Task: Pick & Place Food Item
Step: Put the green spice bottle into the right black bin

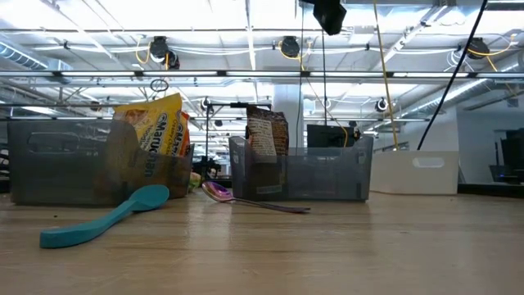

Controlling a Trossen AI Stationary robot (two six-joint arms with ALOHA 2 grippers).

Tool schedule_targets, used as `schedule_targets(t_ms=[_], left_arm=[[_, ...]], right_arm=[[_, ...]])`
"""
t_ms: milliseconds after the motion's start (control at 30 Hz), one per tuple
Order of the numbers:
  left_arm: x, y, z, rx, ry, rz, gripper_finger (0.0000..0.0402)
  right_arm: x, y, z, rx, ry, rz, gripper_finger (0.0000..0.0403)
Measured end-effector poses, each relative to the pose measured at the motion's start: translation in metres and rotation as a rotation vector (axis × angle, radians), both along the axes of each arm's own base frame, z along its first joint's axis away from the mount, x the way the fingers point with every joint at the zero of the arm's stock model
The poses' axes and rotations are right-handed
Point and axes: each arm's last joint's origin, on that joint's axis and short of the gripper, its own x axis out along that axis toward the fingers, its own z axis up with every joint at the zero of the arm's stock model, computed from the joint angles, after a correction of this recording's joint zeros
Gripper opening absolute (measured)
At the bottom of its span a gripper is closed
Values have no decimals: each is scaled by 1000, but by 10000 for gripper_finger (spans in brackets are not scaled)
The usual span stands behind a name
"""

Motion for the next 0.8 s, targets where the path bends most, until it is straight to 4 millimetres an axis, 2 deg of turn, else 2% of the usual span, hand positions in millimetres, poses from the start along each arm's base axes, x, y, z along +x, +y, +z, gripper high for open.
schedule_targets(t_ms=[167, 333, 467, 800], left_arm=[[9, 0, -4, -101, -5, -56, 278], [8, -7, 1, -79, -29, -80, 306], [11, -10, 6, -79, -9, -81, 303], [35, -10, 5, -51, 206, -95, 274]], right_arm=[[-3, -1, -3, -22, 43, 4, 194], [-4, -3, -4, -25, 58, 48, 193], [-4, -8, -3, 2, 56, 76, 193], [-3, -16, -2, 9, 52, 96, 193]])
